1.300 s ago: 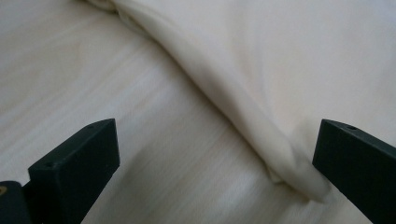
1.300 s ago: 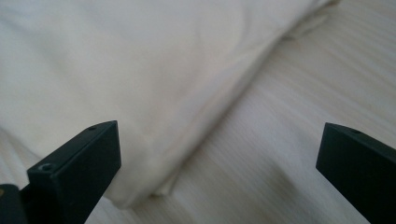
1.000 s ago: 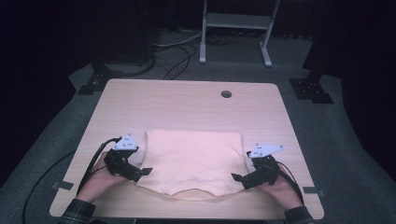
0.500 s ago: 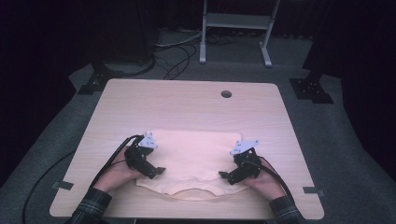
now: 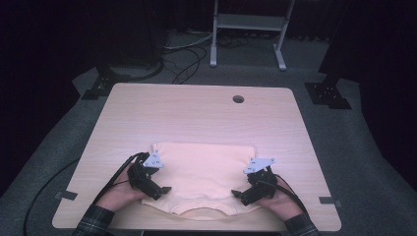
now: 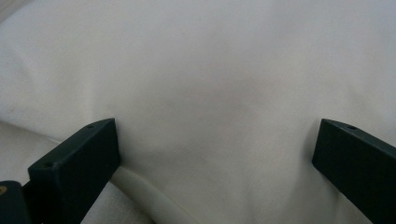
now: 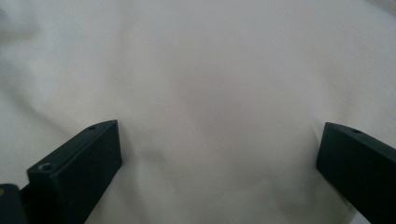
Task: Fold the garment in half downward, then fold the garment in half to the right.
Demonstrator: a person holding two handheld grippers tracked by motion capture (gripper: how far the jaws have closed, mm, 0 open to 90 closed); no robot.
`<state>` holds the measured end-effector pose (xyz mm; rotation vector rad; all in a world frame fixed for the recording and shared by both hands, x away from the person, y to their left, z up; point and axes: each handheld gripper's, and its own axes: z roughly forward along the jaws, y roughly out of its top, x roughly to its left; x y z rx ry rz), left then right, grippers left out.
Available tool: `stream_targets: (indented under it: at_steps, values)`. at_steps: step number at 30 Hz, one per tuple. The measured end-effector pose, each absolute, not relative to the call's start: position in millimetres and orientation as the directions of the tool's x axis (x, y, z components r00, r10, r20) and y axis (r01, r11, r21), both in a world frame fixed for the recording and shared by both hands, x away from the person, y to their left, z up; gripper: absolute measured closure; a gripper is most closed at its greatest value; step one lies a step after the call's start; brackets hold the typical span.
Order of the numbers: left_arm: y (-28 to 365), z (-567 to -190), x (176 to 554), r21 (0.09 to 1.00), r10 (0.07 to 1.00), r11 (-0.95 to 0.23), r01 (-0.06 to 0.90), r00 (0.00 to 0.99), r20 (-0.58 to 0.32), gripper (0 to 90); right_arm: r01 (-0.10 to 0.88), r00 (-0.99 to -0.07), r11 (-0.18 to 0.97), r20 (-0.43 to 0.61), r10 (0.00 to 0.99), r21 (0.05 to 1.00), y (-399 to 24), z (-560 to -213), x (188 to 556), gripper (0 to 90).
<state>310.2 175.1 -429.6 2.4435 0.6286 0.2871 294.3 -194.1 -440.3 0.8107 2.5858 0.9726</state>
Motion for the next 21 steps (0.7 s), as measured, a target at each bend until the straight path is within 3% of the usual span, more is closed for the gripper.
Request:
stream_targets:
  at_steps: [21]
  values:
    - [172, -431, 280, 0.604, 0.487, -0.711, 0.36, 0.872, 0.054, 0.3, 0.401, -0.819, 0.623, -0.043, 0.573, 0.672, -199, -441, 263, 0.0]
